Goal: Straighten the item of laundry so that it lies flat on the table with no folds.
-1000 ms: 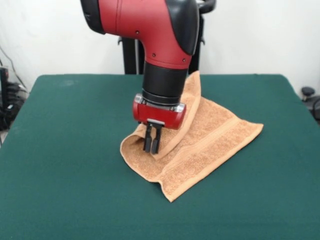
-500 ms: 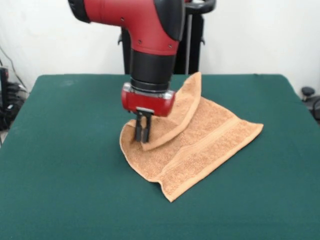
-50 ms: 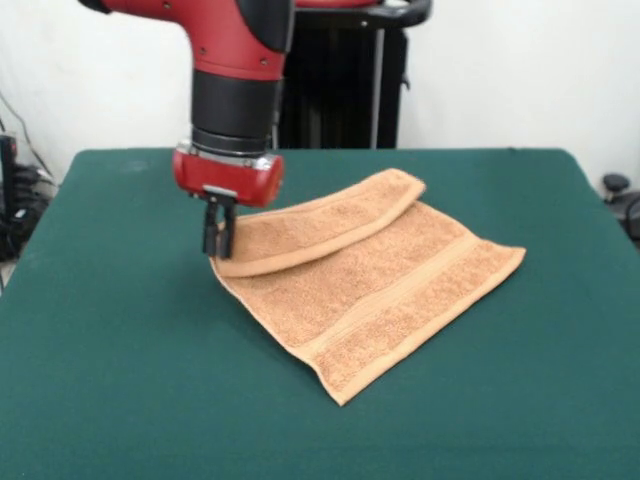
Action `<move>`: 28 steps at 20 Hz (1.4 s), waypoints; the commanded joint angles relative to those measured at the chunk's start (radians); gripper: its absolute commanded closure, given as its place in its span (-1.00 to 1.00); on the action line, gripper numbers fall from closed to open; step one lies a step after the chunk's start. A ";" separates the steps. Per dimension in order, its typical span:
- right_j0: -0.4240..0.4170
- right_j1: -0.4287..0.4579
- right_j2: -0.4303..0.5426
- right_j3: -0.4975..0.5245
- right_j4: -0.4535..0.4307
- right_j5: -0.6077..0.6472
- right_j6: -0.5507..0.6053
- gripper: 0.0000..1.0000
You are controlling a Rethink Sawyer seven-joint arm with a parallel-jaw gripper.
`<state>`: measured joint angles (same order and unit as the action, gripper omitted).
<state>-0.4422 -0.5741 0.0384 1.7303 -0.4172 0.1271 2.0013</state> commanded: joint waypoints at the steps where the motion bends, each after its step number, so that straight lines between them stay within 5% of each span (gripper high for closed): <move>1: 0.008 0.014 0.149 0.089 -0.064 0.112 -0.073 1.00; 28: 0.018 0.090 0.077 0.115 -0.202 -0.051 0.018 1.00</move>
<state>-0.4512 -0.5663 0.0656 1.7364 -0.5408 0.1201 2.0013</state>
